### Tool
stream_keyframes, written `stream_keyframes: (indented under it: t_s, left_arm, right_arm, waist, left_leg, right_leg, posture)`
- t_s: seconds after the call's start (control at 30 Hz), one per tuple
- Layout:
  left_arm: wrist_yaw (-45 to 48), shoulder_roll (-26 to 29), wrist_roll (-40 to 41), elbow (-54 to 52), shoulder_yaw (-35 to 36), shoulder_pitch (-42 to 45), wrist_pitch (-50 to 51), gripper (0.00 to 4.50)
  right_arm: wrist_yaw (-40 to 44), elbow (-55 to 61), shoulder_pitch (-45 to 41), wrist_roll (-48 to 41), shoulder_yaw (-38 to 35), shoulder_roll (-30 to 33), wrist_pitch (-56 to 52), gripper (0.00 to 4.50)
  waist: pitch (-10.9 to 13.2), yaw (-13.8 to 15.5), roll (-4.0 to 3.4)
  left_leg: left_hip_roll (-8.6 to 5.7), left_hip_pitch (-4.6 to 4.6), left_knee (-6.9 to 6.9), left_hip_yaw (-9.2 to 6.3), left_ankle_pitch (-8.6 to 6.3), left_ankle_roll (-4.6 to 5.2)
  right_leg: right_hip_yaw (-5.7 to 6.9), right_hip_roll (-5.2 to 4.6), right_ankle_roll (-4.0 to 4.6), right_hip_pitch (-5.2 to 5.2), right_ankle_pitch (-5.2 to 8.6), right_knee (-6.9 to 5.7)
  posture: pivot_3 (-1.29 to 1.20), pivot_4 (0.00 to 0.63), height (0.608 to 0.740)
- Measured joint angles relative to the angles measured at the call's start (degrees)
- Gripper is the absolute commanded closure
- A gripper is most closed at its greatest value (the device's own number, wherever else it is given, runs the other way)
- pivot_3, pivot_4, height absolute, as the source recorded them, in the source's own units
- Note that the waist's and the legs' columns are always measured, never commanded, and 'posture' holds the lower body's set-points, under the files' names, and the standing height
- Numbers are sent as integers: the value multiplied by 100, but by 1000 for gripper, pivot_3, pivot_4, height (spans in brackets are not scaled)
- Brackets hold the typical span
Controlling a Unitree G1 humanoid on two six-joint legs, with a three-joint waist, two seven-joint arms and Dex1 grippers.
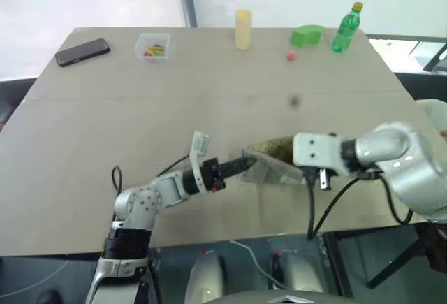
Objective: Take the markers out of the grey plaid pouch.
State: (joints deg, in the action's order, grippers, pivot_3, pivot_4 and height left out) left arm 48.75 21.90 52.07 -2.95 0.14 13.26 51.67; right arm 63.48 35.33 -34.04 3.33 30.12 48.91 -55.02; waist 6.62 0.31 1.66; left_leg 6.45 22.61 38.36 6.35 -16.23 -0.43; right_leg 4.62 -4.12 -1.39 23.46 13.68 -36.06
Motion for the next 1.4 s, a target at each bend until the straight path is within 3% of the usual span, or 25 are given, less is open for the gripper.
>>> stream_keyframes:
  t_s: [0.1, 0.63, 0.83, 0.97, 1.1, 1.4]
  left_arm:
    - [151, 5, -358, 12, -115, -218, -470, 4500]
    - [367, -42, -527, -33, -52, -468, -1020, 4500]
    - [529, -34, -704, -32, -69, -461, -1138, 4500]
    - [667, -34, -869, -32, -90, -428, -1322, 4500]
    - [778, -35, -1061, -32, -142, -372, -1550, 4500]
    - [800, -221, -1251, 29, -184, -326, -1828, 4500]
  right_arm:
    - [-288, -218, 168, 154, 311, -111, 348, 3388]
    - [-1215, -427, 329, 1397, 725, -477, 782, 3388]
    - [-1588, -502, 596, 1981, 830, -746, 754, 3388]
    - [-1493, -501, 689, 2109, 914, -755, 647, 4450]
    - [-1435, -500, 723, 2140, 860, -761, 625, 4450]
    - [-1234, -106, 1139, 1546, -22, -731, 302, 4450]
  waist:
    - [0, -12, -1]
    - [-18, -98, 16]
    - [-32, -102, 33]
    - [-41, -100, 40]
    - [-43, -95, 42]
    - [-21, -28, 8]
  left_leg:
    - [2, -4, -1, -2, 1, -1]
    - [3, -24, 3, -8, 1, -1]
    - [4, -86, 3, -8, -13, 22]
    - [4, -88, 4, -13, -14, 24]
    - [4, -87, 4, -13, -14, 24]
    - [2, -65, -1, -23, -15, 25]
  right_leg:
    - [1, 2, 0, 0, 0, -3]
    - [-4, 4, 0, -7, 1, -22]
    - [-5, 3, 17, -67, 13, -23]
    - [-4, 3, 18, -72, 13, -24]
    - [-4, 3, 18, -72, 13, -22]
    - [9, 2, 9, -68, 8, 0]
  posture:
    - [0, 150, 740]
    - [0, 150, 740]
    - [0, 150, 740]
    - [0, 150, 740]
    - [0, 150, 740]
    - [0, 150, 740]
